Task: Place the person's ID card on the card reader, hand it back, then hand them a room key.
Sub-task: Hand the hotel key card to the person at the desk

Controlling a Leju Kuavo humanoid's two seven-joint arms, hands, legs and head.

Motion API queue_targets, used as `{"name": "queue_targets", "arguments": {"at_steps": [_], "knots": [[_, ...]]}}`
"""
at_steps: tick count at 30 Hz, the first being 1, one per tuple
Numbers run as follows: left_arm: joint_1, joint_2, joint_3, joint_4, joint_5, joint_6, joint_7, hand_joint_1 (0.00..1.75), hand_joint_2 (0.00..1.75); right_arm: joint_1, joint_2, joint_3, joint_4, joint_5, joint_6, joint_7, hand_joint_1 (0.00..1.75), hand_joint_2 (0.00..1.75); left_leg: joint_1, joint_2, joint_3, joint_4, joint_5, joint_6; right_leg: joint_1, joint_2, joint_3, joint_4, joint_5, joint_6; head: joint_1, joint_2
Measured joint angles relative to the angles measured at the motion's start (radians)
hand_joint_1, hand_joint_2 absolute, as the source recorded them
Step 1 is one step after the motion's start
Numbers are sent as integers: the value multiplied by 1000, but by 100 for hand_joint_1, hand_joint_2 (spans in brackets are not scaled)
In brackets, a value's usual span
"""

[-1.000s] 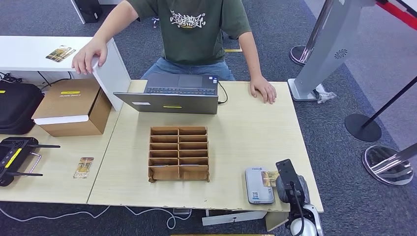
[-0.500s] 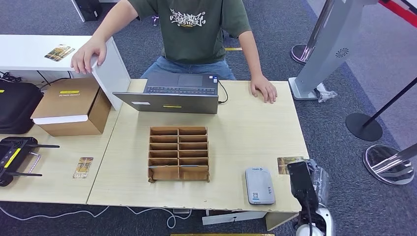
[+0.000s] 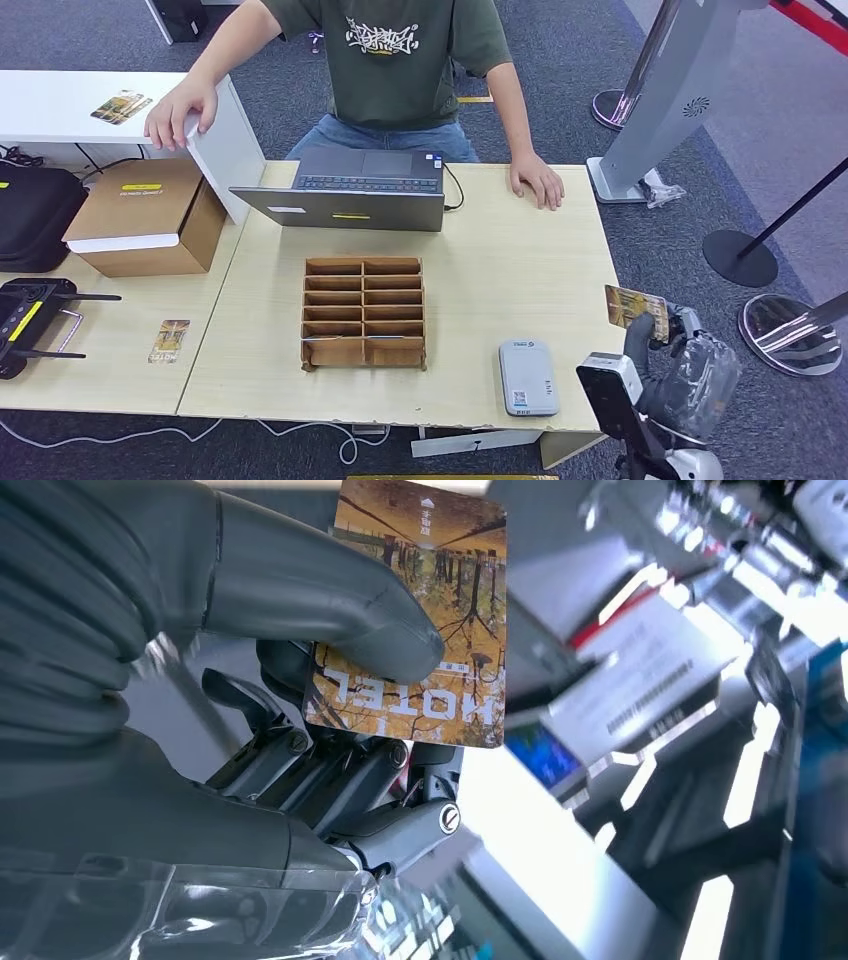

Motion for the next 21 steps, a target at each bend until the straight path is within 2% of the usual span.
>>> {"name": "queue_targets", "arguments": {"at_steps": [8, 10, 14, 17, 21], "knots": [[-1, 0, 0, -3, -41, -6, -9, 0, 0, 12, 0, 17, -29, 431, -142, 121, 173, 175, 0, 0, 0, 0, 0, 0, 0, 0, 0, 0, 0, 0, 0, 0], [-2, 0, 0, -3, -46, -6, -12, 0, 0, 9, 0, 19, -27, 481, -157, 143, 173, 175, 0, 0, 0, 0, 0, 0, 0, 0, 0, 0, 0, 0, 0, 0], [-2, 1, 0, -3, -48, -6, -15, 0, 0, 1, 0, 23, -22, 492, -160, 153, 173, 175, 0, 0, 0, 0, 0, 0, 0, 0, 0, 0, 0, 0, 0, 0], [-2, 1, 0, -3, -48, 0, -24, 0, 0, -10, 4, 2, -17, 494, -163, 60, 173, 175, 0, 0, 0, 0, 0, 0, 0, 0, 0, 0, 0, 0, 0, 0], [-5, 5, 0, 3, -58, 10, -39, 0, 0, -45, 55, -98, -23, 494, -165, -214, 172, 175, 0, 0, 0, 0, 0, 0, 0, 0, 0, 0, 0, 0, 0, 0]]}}
